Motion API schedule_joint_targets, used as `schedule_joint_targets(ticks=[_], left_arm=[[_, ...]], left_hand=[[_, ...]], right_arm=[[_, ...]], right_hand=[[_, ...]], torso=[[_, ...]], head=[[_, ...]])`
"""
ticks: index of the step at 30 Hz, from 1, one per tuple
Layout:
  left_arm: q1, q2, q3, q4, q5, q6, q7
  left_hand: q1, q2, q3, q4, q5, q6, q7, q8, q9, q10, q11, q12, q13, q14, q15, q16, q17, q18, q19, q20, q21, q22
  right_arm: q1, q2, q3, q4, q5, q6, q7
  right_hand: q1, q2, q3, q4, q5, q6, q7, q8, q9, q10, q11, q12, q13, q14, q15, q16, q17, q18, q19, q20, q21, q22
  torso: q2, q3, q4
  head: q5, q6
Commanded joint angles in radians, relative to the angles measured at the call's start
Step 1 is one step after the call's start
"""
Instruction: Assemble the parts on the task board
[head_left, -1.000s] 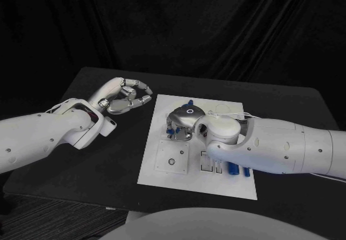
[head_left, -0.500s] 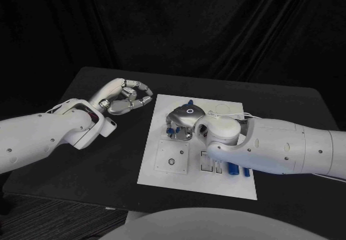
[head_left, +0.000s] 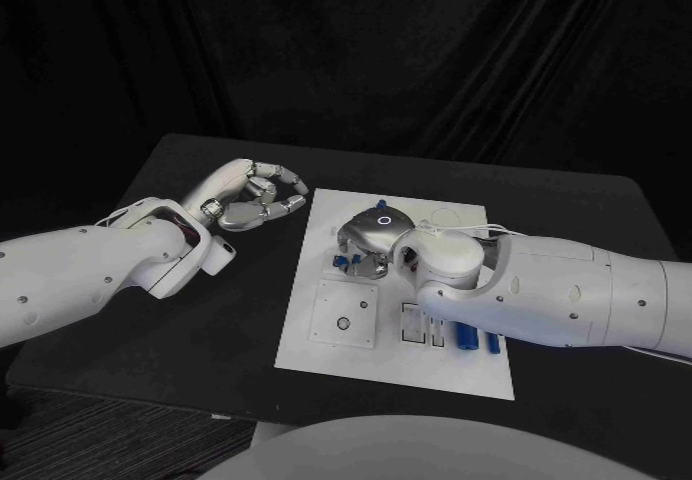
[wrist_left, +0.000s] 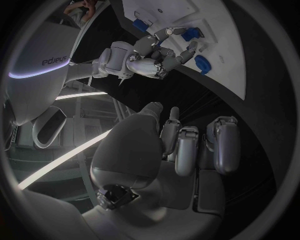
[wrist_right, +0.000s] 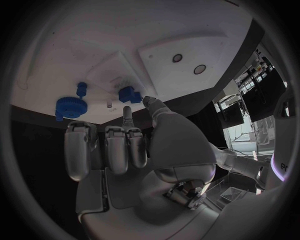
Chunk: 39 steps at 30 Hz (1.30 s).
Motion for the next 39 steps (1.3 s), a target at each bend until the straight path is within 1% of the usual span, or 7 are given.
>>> schedule_joint_targets(ticks=[1,8,22,29,31,36,39], left_arm=[[-0.003,0.003,0.0,-0.001,0.002,0.02,0.007],[-0.007,0.006,0.001,-0.003,0.002,0.023,0.009],[-0.01,0.015,0.001,-0.008,0.002,0.03,0.008],[-0.011,0.018,0.001,-0.01,0.002,0.037,0.006],[-0.012,0.019,0.001,-0.011,0.002,0.039,0.005],[-0.014,0.02,0.001,-0.012,0.002,0.047,0.003],[-0.016,0.02,0.001,-0.013,0.002,0.053,0.002]], left_hand=[[0.009,0.001,0.005,0.002,0.005,0.004,0.003,-0.001,-0.002,-0.002,-0.004,-0.003,0.093,0.107,0.007,0.003,0.263,0.004,-0.005,-0.002,-0.006,0.198],[0.01,0.001,0.006,0.002,0.006,0.004,0.003,-0.001,-0.002,-0.003,-0.004,-0.003,0.092,0.107,0.007,0.003,0.263,0.004,-0.006,-0.001,-0.007,0.198],[0.014,0.003,0.008,0.001,0.008,0.004,0.004,0.0,-0.004,-0.003,-0.003,-0.003,0.092,0.107,0.007,0.003,0.263,0.004,-0.006,-0.001,-0.007,0.198],[0.016,0.005,0.009,0.001,0.009,0.004,0.005,0.0,-0.005,-0.003,-0.003,-0.004,0.092,0.107,0.007,0.003,0.263,0.004,-0.006,-0.001,-0.007,0.197],[0.018,0.006,0.011,0.002,0.009,0.004,0.005,0.0,-0.005,-0.004,-0.002,-0.004,0.091,0.107,0.007,0.003,0.263,0.004,-0.007,-0.001,-0.008,0.197],[0.02,0.008,0.012,0.001,0.009,0.005,0.005,0.0,-0.006,-0.004,-0.002,-0.004,0.091,0.107,0.008,0.003,0.263,0.004,-0.006,-0.001,-0.007,0.197],[0.034,0.008,0.018,-0.002,0.013,0.008,0.006,0.003,-0.009,-0.004,-0.001,-0.004,0.091,0.107,0.009,0.003,0.263,0.004,-0.007,0.0,-0.008,0.197]], right_arm=[[-0.003,0.002,0.001,-0.005,-0.013,0.03,-0.03],[-0.008,0.005,0.001,-0.012,-0.013,0.034,-0.025],[-0.013,0.012,0.001,-0.018,-0.013,0.025,0.0],[-0.015,0.017,0.001,-0.028,-0.013,0.016,0.013],[-0.016,0.018,0.001,-0.031,-0.013,0.014,0.015],[-0.019,0.02,0.001,-0.035,-0.013,0.005,0.022],[-0.021,0.017,0.001,-0.034,-0.013,-0.025,0.029]], right_hand=[[-0.017,0.001,0.003,0.006,-0.014,-0.01,0.001,0.008,0.007,0.106,-0.008,-0.006,0.263,0.107,-0.005,0.003,0.263,0.012,0.048,-0.003,-0.004,0.226],[-0.033,0.006,0.005,0.015,-0.03,-0.01,0.0,0.02,0.018,0.106,-0.007,-0.006,0.263,0.107,-0.004,0.003,0.263,0.012,0.048,-0.003,-0.004,0.226],[-0.023,0.011,0.024,0.003,-0.012,0.011,-0.004,0.034,0.022,0.106,-0.008,-0.006,0.263,0.107,-0.005,0.003,0.263,0.011,0.05,-0.003,-0.001,0.228],[0.004,0.013,0.062,-0.027,0.037,0.025,-0.009,0.039,0.018,0.106,-0.012,-0.006,0.263,0.107,-0.008,0.003,0.263,0.011,0.05,-0.006,0.0,0.228],[0.026,0.015,0.092,-0.052,0.069,0.041,-0.013,0.042,0.014,0.106,-0.015,-0.006,0.263,0.107,-0.011,0.003,0.263,0.011,0.051,-0.009,0.0,0.228],[0.036,0.009,0.135,-0.081,0.061,0.055,-0.013,0.035,0.002,0.106,-0.011,-0.006,0.263,0.107,-0.01,0.003,0.263,0.01,0.052,-0.008,0.002,0.229],[0.049,0.008,0.167,-0.107,0.063,0.08,-0.016,0.039,-0.002,0.106,-0.008,-0.006,0.263,0.107,-0.009,0.003,0.263,0.01,0.053,-0.008,0.004,0.23]], torso=[[0.0,-0.0008,0.0006],[-0.001,-0.002,0.0008],[-0.001,-0.0024,0.0002],[-0.002,-0.0027,0.0002],[-0.002,-0.003,-0.0001],[-0.002,-0.0029,-0.0002],[-0.002,-0.003,0.0002]], head=[[0.0,0.0],[-0.001,0.0],[0.0,0.0],[-0.001,0.0],[0.0,0.0],[0.001,0.0],[0.001,0.0]])
